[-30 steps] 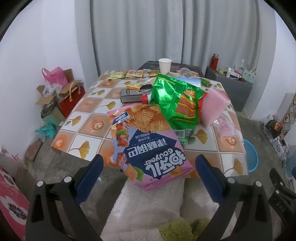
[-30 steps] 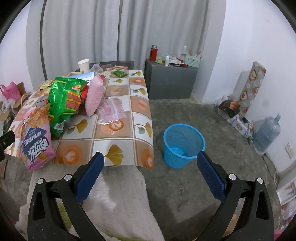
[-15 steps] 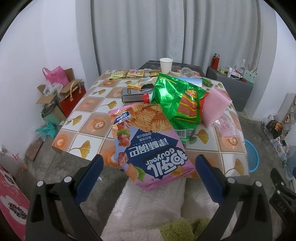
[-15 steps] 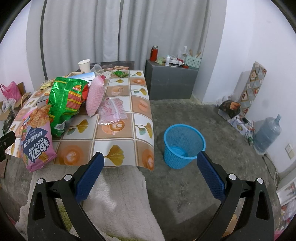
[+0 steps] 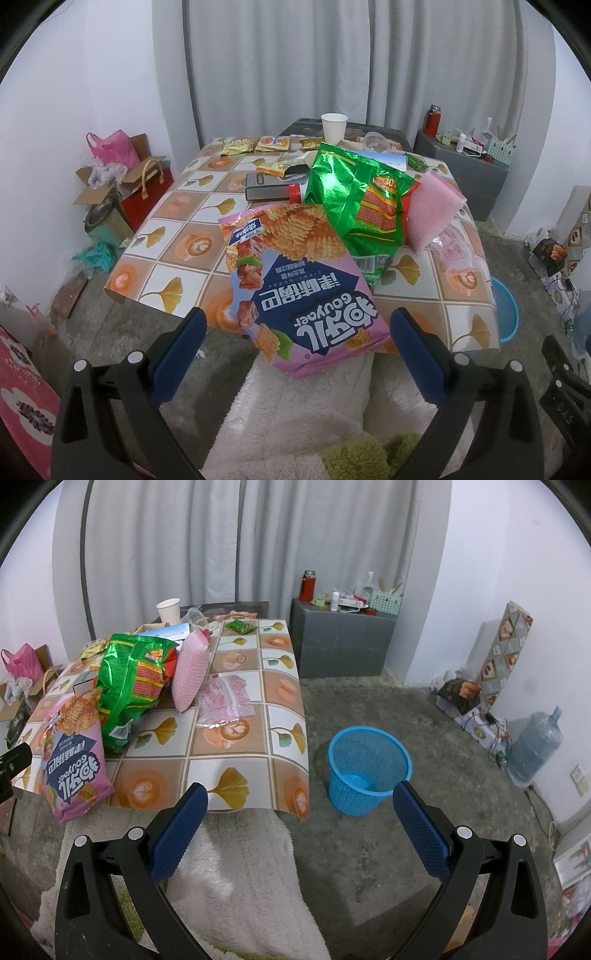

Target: Collect trash

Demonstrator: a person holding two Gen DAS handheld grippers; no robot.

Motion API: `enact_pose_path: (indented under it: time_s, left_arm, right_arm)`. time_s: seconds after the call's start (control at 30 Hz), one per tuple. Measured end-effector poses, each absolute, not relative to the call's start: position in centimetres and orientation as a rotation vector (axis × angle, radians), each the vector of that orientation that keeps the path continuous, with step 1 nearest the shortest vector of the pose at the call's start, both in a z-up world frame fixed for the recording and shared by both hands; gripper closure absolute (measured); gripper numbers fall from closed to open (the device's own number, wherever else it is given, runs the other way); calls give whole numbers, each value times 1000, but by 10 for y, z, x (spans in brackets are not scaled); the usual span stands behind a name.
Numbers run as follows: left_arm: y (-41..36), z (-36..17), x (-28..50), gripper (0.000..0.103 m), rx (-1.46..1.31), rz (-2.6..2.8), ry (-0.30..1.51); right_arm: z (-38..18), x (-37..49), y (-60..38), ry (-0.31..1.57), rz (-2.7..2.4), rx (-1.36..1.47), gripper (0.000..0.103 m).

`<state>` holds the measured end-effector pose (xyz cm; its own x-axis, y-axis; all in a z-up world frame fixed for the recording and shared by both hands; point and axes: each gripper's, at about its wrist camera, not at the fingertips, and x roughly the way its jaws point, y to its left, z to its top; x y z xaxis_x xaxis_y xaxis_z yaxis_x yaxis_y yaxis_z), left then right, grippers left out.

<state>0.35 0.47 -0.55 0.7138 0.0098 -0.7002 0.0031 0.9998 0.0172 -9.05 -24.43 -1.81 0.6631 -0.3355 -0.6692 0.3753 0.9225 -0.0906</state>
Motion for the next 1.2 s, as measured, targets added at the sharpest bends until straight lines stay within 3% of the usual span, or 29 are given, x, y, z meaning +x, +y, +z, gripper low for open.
enact_pose_path:
  time_s: [1.2]
  left_arm:
    - [38,-29,16,6,-8,-43,821]
  right_arm:
    - [-34,-83,-247,759,-377,96,7]
